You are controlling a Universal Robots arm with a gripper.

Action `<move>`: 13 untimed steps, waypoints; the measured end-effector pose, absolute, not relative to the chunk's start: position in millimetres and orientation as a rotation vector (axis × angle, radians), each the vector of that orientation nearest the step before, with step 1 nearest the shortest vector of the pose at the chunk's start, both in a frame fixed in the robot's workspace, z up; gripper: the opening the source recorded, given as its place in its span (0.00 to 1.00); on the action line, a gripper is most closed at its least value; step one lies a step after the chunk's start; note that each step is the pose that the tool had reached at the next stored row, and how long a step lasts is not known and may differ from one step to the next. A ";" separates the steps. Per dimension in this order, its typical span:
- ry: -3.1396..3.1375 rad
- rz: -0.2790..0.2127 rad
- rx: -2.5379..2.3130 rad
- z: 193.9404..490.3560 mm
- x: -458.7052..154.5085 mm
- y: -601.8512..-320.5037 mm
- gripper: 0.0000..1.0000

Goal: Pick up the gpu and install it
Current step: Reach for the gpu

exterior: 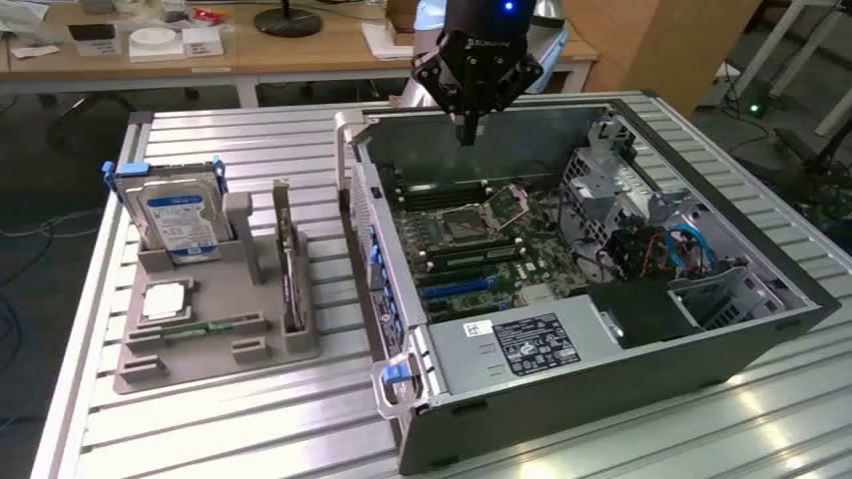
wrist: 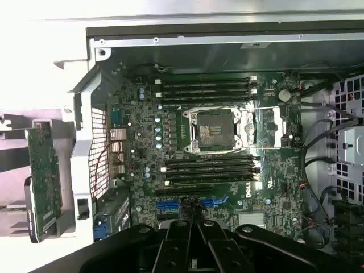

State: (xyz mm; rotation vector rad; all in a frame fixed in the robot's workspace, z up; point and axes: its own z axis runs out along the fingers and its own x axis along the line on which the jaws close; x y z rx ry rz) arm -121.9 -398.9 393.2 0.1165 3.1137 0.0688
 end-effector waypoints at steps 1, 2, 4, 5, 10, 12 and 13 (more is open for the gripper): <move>3.114 0.069 0.117 393.2 -122.4 -398.8 0.11; 3.114 0.069 0.117 393.2 -122.8 -398.8 0.11; 3.114 0.069 0.117 393.1 -124.0 -398.9 0.11; 3.114 0.068 0.117 393.2 -125.0 -398.9 0.11; 3.114 0.069 0.117 392.9 -131.5 -398.9 0.11; 3.114 0.069 0.117 392.7 -133.4 -398.9 0.11; 3.114 0.068 0.117 392.7 -134.6 -398.9 0.11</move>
